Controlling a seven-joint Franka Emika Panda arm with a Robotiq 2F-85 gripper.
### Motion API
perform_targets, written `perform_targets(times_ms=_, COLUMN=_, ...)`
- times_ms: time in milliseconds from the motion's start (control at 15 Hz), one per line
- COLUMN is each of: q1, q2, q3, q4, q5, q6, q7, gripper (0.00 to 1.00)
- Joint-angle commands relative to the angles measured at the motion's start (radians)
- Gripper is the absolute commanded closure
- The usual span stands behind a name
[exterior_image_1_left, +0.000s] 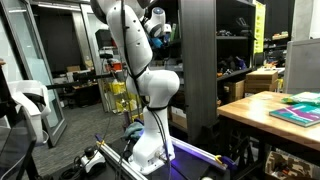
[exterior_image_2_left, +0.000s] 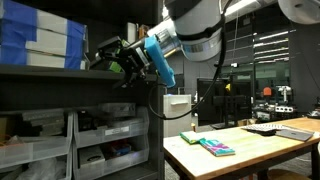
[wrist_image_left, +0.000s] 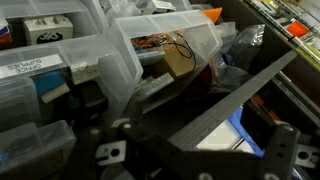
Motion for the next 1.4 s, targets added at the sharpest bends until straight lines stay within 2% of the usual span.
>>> perform_targets(times_ms=0, q1=0.05, q2=0.009, q3=-0.041, q4=-0.001, q5=-0.046, q6=0.016, q7=0.033, gripper=0.0)
perform_targets(times_ms=467, q1=0.049, q2=-0.001, q3=-0.041, q4=-0.008, q5=-0.044, q6=0.023, q7=0.036, gripper=0.0)
perform_targets(times_ms=933, q1=0.107, q2=-0.026, q3=-0.101, q4=-0.046, q5=-0.061, q6=0.105, q7=0.05, gripper=0.0)
perform_targets(times_ms=1000, q1=0.089, q2=-0.029, q3=-0.081, q4=-0.046, q5=-0.022, q6=0.121, q7=0.015, gripper=0.0)
perform_targets(times_ms=1333, q1=0.094, q2=-0.03, q3=-0.072, q4=-0.047, q5=-0.03, q6=0.205, q7=0.008, gripper=0.0)
